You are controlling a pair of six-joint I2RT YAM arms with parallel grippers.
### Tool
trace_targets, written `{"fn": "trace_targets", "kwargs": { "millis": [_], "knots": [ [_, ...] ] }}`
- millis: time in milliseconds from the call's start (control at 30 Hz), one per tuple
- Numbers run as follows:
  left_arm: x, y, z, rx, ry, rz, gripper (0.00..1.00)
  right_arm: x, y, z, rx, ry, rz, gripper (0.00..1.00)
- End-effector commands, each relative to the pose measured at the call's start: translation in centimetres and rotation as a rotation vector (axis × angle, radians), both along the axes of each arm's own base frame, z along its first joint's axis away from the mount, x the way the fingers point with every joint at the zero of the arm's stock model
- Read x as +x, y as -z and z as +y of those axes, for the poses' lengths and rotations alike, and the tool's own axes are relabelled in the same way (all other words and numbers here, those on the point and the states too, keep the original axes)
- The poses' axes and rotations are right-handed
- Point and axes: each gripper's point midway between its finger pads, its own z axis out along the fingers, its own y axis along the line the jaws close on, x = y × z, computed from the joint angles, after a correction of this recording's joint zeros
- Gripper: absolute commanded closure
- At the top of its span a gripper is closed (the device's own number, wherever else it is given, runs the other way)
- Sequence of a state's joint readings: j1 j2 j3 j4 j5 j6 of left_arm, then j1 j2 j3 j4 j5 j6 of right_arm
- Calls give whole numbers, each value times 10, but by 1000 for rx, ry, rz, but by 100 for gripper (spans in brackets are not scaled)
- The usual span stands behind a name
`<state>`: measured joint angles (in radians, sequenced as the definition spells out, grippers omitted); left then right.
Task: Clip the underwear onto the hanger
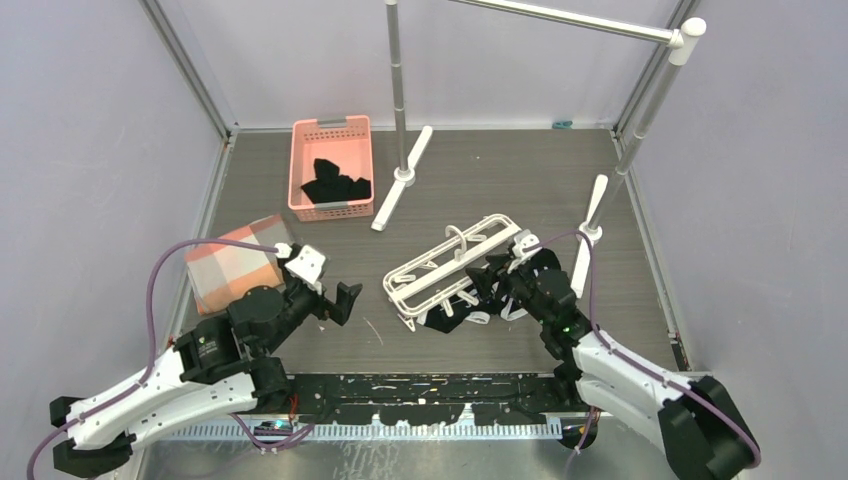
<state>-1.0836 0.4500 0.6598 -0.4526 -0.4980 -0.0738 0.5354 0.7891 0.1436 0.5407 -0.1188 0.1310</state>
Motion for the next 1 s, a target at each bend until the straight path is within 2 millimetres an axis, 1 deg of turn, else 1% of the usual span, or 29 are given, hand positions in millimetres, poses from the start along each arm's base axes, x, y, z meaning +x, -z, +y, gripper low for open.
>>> {"fn": "trace_targets", "kwargs": {
  "millis": [0, 133, 267, 400, 500, 633, 733, 833, 967],
  "knots": [
    [7, -23, -4, -68, -17, -53, 3, 12, -22, 13, 40, -33, -105, 37],
    [8, -23, -6, -60, -19, -51, 2, 23, -10, 18, 10, -32, -86, 39],
    [6, -20, -7, -54, -10, -39, 2, 33, -9, 23, -3, -30, -108, 40],
    [5, -30, -4, -77, -11, -49, 2, 44, -1, 25, -31, -15, -105, 39],
    [4, -39, 1, -91, -20, -69, 2, 49, 0, 28, -25, -16, -120, 40],
    [2, -42, 2, -89, -11, -71, 2, 56, 7, 35, -34, -34, -109, 41],
    [0, -40, 2, -89, 1, -53, 2, 59, 16, 40, -50, -44, -87, 45],
    [-3, -40, 2, -101, 12, -44, 2, 65, 22, 41, -54, -29, -75, 53],
    [-5, -43, 5, -121, 9, -44, 2, 69, 27, 43, -50, -24, -80, 58]
  ]
}}
